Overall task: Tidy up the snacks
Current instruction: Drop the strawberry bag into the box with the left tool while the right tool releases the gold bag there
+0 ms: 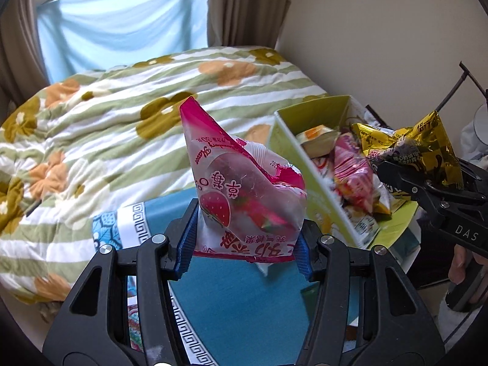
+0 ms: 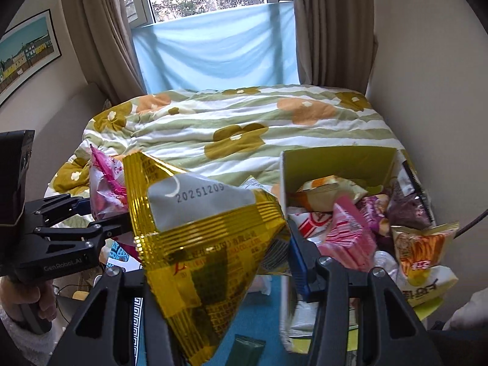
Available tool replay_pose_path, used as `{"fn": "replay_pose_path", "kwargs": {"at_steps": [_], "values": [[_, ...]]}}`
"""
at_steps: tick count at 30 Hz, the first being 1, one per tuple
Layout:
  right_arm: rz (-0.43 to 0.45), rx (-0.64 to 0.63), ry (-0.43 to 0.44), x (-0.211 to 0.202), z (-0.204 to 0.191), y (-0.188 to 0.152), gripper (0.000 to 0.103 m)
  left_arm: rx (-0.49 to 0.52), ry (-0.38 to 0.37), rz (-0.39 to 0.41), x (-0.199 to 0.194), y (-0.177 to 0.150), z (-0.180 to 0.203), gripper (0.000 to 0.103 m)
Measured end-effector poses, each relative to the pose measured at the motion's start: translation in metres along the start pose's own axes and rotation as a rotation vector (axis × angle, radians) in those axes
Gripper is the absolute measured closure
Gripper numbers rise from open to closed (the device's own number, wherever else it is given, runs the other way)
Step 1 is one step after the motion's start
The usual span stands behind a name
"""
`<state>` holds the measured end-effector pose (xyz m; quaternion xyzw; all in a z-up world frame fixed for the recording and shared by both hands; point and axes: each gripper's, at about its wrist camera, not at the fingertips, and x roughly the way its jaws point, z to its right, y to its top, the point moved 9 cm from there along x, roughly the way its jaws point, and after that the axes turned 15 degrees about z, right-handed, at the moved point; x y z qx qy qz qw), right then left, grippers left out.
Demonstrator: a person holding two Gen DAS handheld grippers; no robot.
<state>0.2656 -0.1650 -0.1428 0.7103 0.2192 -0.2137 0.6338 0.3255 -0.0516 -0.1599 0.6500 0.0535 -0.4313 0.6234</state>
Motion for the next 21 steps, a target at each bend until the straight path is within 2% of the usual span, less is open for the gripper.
{"fn": "replay_pose_path", "kwargs": {"at_steps": [6,11,21], "values": [[0.041,-0.011,-0.023,-0.019,0.054,0.026,0.058,0.04,-0.04,0.019,0.039,0.034,0.075,0.053],[0.058,-0.026,0.002,-0.016,0.105,0.049,0.057,0.013,-0.035,-0.004,0.085,0.051,0.127,0.053],[0.035,-0.063,0.069,0.017,0.186,0.074,0.058,-0.057,0.004,-0.067,0.166,0.072,0.186,0.052]]}}
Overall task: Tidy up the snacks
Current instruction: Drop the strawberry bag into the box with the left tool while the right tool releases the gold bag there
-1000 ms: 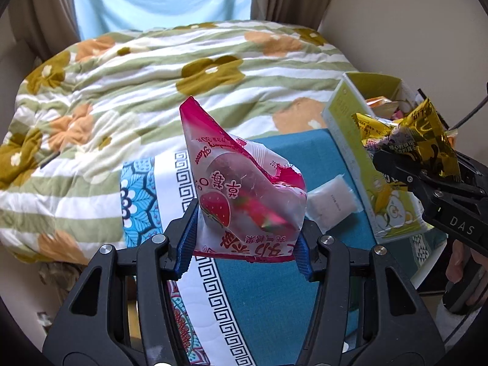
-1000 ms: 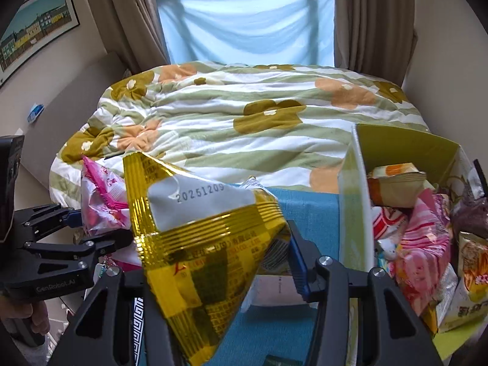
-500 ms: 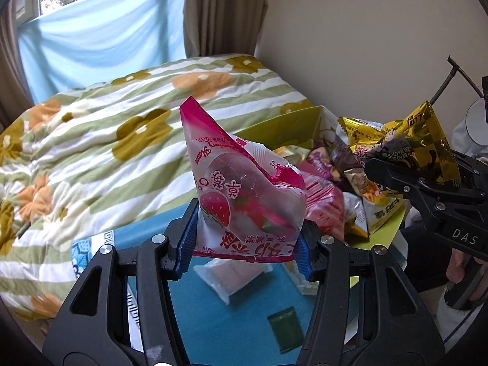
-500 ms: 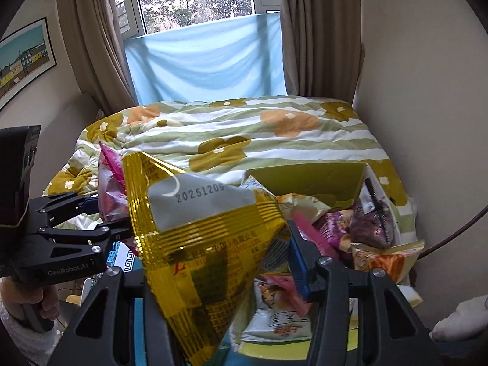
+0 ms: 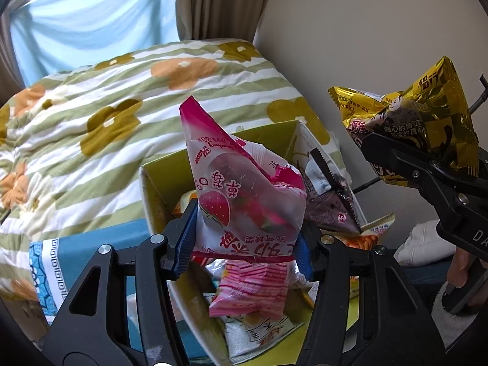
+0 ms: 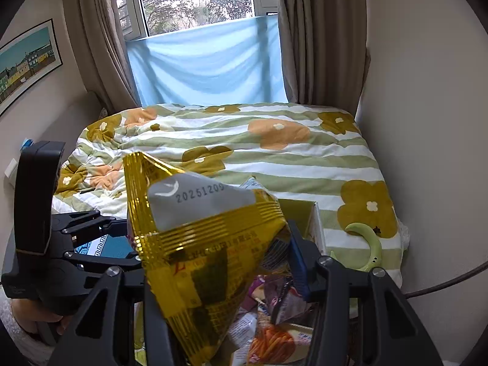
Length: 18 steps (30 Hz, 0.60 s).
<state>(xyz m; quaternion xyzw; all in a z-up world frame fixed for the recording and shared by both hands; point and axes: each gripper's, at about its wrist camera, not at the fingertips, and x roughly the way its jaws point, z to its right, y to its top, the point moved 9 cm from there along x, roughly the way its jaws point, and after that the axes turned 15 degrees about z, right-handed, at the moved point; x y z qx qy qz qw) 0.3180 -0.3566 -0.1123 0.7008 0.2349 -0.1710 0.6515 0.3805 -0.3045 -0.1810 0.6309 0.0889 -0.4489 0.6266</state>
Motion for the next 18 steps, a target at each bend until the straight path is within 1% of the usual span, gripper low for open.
{"fn": "replay_pose_path", "kwargs": {"at_steps": [2,4,5,7,14,18], "values": [[-0.004,0.001,0.01,0.004,0.011,0.001,0.057,-0.007,0.004,-0.015,0.01,0.0,0.007,0.042],[-0.008,0.002,0.02,0.007,0.019,0.002,0.057,-0.007,0.035,-0.012,0.012,-0.003,0.006,0.004],[-0.01,0.0,0.027,0.008,0.022,0.003,0.058,-0.008,0.048,0.001,0.011,-0.004,0.004,0.0],[-0.017,-0.008,0.039,0.012,0.024,0.003,0.058,-0.024,0.057,0.009,0.005,-0.009,0.0,0.0],[-0.035,-0.054,0.085,0.029,0.022,0.001,0.057,-0.068,0.098,-0.031,-0.015,-0.041,-0.032,0.0],[-0.062,-0.101,0.086,0.045,0.018,0.001,0.057,-0.087,0.12,-0.035,-0.022,-0.049,-0.05,0.0]]}}
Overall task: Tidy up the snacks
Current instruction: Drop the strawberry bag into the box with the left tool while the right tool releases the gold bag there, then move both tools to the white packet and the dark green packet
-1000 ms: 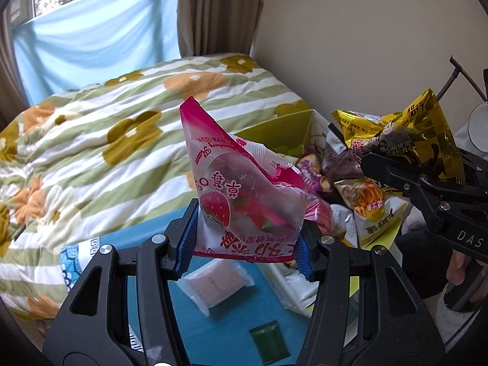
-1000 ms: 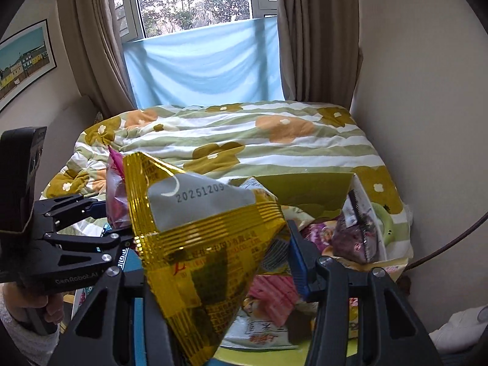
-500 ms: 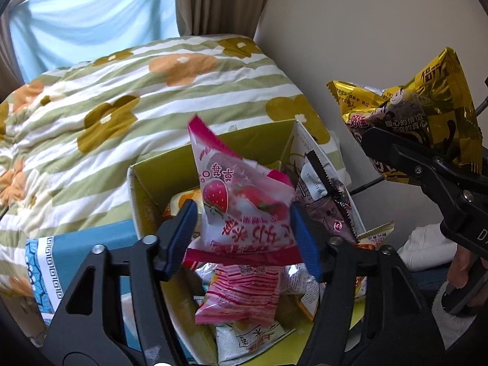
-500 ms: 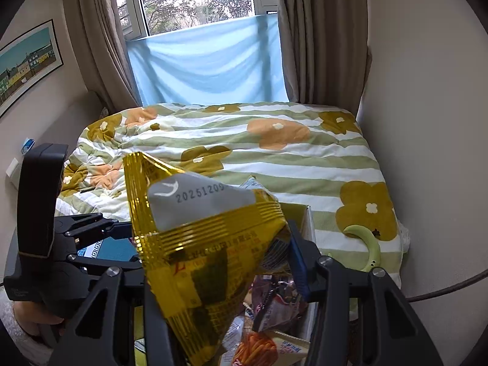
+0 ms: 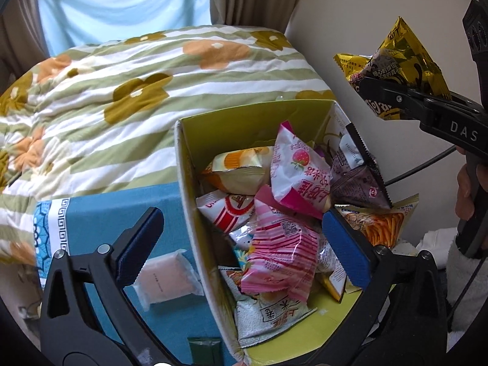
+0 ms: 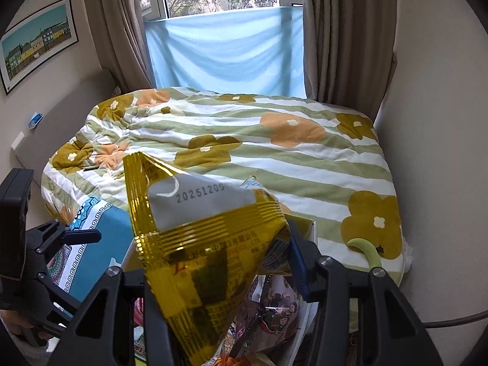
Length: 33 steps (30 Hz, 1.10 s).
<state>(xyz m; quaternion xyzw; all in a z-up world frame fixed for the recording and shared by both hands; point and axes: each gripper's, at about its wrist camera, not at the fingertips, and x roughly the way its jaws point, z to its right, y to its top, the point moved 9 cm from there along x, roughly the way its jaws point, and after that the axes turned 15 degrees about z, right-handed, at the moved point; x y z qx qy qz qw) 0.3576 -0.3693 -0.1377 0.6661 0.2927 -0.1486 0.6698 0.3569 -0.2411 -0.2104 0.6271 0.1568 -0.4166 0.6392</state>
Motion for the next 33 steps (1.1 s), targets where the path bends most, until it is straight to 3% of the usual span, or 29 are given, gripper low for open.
{"fn": "replay_pose_path", "kwargs": {"at_steps": [10,14,22,33], "values": [[-0.037,0.003,0.008,0.049,0.005,-0.009,0.052,-0.064,0.049,0.006,-0.003,0.001,-0.029,0.0],[-0.018,0.021,0.016,0.051,0.003,-0.013,0.011,-0.084,0.061,0.008,-0.005,-0.001,-0.036,0.0],[0.021,0.04,0.043,0.029,-0.004,-0.014,0.01,-0.084,0.084,0.006,-0.012,-0.009,-0.037,0.0],[0.083,0.049,0.016,-0.016,-0.017,-0.003,0.01,-0.044,0.093,0.077,-0.062,-0.003,-0.042,0.0]]}}
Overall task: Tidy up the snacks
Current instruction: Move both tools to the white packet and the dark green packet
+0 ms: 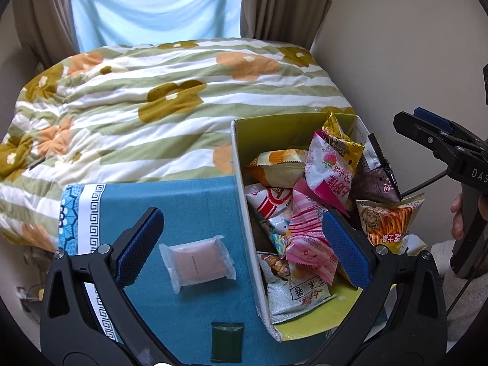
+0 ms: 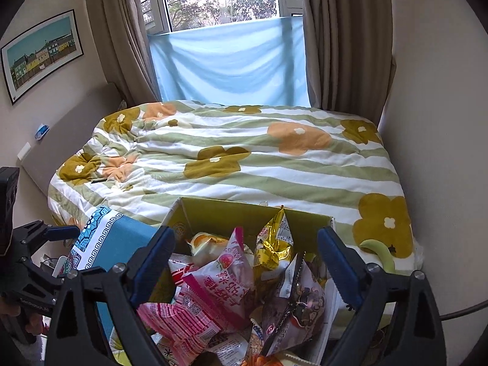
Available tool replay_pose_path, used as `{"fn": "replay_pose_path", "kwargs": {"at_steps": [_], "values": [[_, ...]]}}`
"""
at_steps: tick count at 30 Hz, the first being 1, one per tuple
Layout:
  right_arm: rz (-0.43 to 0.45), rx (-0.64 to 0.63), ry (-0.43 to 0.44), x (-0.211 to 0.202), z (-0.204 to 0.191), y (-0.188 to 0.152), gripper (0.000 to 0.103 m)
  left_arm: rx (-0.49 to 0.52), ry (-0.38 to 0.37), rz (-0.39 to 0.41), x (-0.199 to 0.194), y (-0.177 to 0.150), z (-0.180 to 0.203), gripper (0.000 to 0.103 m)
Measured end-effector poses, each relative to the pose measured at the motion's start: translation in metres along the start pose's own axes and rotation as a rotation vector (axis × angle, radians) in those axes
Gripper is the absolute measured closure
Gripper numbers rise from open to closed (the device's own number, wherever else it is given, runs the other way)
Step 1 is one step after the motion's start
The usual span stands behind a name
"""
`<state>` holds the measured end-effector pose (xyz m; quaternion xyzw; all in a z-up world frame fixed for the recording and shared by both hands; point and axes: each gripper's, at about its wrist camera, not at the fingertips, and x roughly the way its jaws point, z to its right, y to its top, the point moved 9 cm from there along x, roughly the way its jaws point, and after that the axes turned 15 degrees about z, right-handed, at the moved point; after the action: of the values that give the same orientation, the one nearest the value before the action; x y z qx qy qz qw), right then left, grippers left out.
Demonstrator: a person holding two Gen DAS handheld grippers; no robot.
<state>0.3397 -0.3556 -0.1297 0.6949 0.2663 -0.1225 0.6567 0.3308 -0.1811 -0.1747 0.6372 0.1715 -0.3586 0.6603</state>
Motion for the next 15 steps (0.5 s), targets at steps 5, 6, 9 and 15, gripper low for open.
{"fn": "replay_pose_path", "kwargs": {"at_steps": [5,6,9,15], "values": [[0.024,0.017,-0.038,-0.029,-0.017,0.005,0.01,0.013,-0.029,0.042,-0.026,0.001,-0.013,0.0],[0.03,0.019,-0.047,-0.036,-0.023,0.006,0.01,0.019,-0.038,0.05,-0.032,0.001,-0.017,0.0],[0.058,0.029,-0.068,-0.055,-0.043,0.007,0.01,0.048,-0.058,0.074,-0.047,0.0,-0.032,0.0],[0.081,0.067,-0.125,-0.078,-0.092,-0.003,0.01,0.1,-0.11,0.082,-0.071,-0.009,-0.072,0.0]]}}
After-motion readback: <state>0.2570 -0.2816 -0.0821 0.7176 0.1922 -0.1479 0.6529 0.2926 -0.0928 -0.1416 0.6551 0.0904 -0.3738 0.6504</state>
